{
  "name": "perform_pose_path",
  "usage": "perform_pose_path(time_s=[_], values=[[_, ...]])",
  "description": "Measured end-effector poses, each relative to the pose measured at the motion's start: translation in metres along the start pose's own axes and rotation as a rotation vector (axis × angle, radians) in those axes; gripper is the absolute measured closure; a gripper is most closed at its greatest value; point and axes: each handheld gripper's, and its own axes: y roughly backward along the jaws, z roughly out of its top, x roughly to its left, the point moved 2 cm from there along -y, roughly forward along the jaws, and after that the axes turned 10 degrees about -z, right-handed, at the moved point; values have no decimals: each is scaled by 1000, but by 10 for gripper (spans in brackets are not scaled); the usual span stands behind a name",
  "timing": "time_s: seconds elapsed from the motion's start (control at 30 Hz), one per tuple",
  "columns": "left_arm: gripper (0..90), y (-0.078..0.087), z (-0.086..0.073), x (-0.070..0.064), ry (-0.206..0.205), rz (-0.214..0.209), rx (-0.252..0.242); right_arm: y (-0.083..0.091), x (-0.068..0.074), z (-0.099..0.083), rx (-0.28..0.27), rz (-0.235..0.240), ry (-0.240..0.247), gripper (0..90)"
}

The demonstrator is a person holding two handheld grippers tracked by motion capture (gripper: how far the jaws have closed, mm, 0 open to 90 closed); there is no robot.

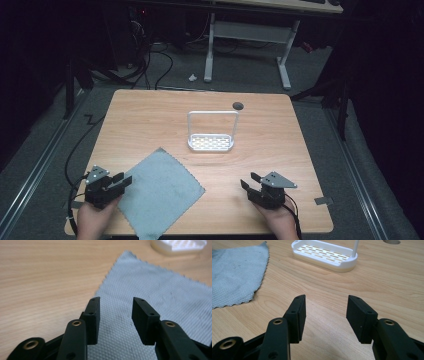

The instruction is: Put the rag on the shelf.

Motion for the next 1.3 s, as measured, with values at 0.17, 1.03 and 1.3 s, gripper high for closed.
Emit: perform_pose_path(time_s=[0.17,1.03,1.3], values=[[580,0,0,6,24,-10,-7,-4,0,-2,12,3,9,512],[899,21,-19,-4,-65,-15,99,-26,78,21,37,243,183,900],[898,20,-27,-6,-72,-3,144,-49,124,19,118,314,290,900]])
